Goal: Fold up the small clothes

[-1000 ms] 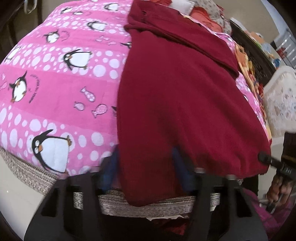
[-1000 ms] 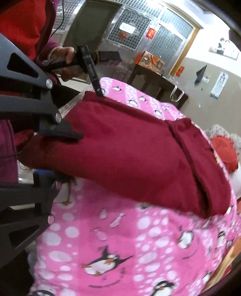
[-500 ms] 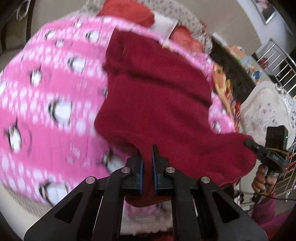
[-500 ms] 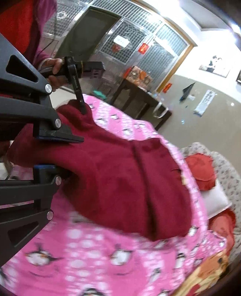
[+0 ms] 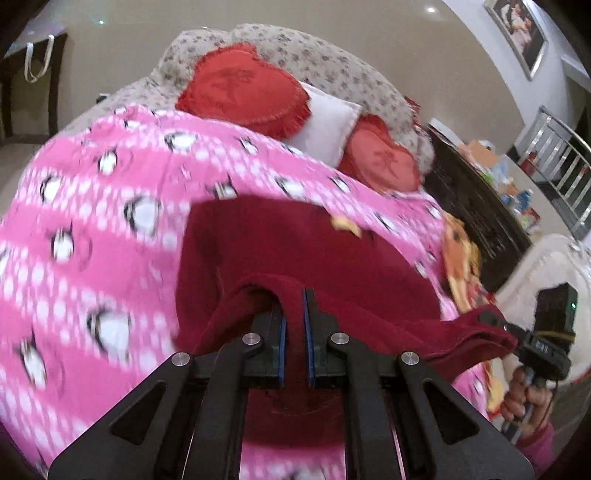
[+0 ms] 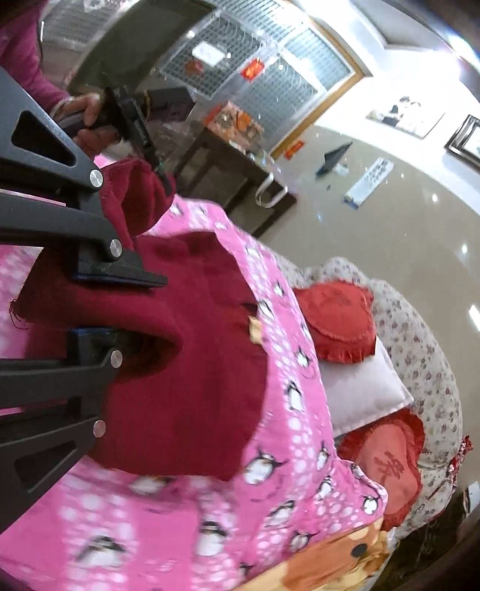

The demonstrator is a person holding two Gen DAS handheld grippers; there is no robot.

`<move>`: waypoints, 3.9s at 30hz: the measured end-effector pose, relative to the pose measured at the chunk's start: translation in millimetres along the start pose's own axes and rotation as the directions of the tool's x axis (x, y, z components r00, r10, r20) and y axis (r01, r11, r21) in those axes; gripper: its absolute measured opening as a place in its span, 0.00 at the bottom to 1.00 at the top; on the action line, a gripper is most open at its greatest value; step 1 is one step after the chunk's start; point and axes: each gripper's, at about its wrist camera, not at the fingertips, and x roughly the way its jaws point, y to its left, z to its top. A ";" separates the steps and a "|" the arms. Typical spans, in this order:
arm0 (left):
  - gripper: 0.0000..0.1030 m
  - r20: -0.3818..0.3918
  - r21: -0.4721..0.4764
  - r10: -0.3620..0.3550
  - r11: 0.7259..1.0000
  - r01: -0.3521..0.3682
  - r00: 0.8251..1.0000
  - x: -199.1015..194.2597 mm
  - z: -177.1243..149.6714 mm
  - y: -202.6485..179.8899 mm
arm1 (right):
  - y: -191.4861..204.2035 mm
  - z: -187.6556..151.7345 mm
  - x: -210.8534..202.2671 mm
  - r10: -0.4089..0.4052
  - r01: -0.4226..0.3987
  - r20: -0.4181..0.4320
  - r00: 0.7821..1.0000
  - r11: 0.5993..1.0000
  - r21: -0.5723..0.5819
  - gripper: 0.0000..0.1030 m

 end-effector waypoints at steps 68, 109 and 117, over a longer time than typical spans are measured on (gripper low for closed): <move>0.53 -0.232 0.179 0.047 0.984 -0.005 0.972 32.2 -72.7 27.7 | -28.9 -58.6 -7.4 -0.242 0.234 -0.101 0.965 0.969 -0.083 0.08; 0.45 -0.139 0.176 0.223 0.964 -0.198 0.965 56.0 -64.7 28.9 | 26.2 -18.3 113.5 -0.325 0.275 -0.236 0.916 0.936 -0.220 0.44; 0.47 -0.136 0.159 0.201 0.971 -0.179 0.970 54.1 -66.6 34.0 | 89.3 10.3 179.6 -0.256 0.167 -0.239 0.937 0.926 -0.338 0.44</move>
